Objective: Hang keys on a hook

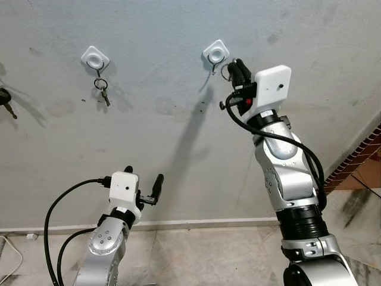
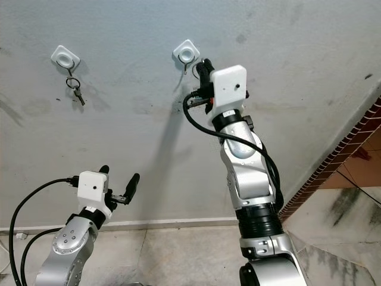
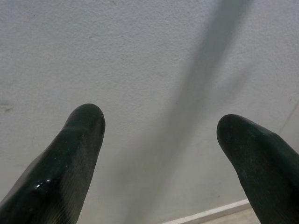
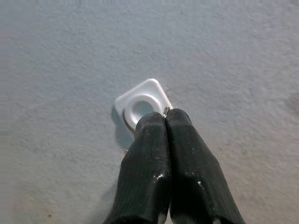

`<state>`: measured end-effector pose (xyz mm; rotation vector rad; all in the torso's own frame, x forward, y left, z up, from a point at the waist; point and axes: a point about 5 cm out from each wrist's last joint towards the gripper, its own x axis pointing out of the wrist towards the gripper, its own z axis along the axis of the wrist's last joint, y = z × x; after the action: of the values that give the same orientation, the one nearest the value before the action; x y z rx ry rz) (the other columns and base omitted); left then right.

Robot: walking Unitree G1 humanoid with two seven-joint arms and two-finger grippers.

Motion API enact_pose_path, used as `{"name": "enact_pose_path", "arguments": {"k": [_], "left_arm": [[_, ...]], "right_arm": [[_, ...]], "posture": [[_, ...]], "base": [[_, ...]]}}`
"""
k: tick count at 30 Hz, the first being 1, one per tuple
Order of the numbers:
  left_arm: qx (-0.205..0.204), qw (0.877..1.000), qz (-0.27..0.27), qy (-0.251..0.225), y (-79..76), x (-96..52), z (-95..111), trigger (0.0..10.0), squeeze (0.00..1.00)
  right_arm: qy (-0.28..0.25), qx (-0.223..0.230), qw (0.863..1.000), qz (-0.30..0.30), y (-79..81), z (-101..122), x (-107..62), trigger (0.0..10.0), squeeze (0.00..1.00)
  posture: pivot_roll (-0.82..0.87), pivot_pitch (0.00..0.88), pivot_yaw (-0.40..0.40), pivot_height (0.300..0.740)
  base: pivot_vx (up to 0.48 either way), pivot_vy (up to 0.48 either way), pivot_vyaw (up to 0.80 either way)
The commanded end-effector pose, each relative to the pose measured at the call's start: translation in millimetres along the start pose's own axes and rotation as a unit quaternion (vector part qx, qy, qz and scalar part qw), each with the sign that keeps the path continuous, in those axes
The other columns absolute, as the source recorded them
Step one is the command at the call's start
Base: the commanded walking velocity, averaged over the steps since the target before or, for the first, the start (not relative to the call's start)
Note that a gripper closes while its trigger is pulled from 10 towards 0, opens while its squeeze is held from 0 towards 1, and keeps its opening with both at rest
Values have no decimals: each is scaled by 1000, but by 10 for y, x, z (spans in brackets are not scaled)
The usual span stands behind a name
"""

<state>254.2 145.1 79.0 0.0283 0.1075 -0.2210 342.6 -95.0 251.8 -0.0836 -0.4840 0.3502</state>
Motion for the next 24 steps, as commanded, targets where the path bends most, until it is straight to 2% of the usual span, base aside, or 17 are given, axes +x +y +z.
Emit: {"name": "enact_pose_path", "arguments": {"k": [1,6,19,22,24], "left_arm": [[2,1000,-2,5,-6,-15,-28,10000,0],[1,1000,-2,4,-8,-14,-29,10000,0],[1,1000,-3,4,-3,4,-25,10000,0],[1,1000,-4,4,-3,6,-24,10000,0],[2,1000,-4,4,-8,9,-21,10000,0]], "right_arm": [[-20,3,1000,16,35,128,58,10000,0],[-18,-2,999,28,36,141,54,10000,0],[-11,-13,999,30,-101,167,-25,10000,0],[-8,-12,999,39,-99,161,-42,10000,0],[4,-8,997,76,-55,140,-101,10000,0]], "posture": [[62,85,26,740],[61,85,23,740],[54,83,29,740],[54,81,29,740],[54,83,30,740]], "base": [[0,0,0],[0,0,0],[0,0,0],[0,0,0],[0,0,0]]}}
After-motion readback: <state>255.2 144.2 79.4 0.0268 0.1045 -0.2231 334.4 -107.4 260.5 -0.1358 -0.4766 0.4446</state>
